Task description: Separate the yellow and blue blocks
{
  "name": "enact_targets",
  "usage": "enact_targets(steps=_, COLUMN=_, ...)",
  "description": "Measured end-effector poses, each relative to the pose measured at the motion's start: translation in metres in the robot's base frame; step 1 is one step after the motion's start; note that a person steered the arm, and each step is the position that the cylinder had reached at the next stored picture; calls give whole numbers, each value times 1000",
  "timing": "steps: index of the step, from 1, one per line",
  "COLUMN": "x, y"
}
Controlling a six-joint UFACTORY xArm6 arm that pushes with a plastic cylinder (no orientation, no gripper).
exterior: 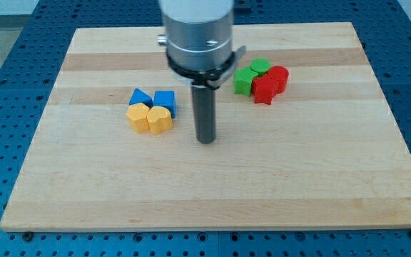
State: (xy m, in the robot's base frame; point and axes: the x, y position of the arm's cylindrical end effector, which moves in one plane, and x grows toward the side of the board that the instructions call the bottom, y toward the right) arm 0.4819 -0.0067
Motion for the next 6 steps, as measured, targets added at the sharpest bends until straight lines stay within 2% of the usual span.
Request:
enact_targets(steps=1, x=-13, y=4)
enact_targets(steps=3, x=-15, y=-22)
enact_targets(steps=5, x=-17, y=-23)
enact_targets(steps=6, x=-31, y=-23)
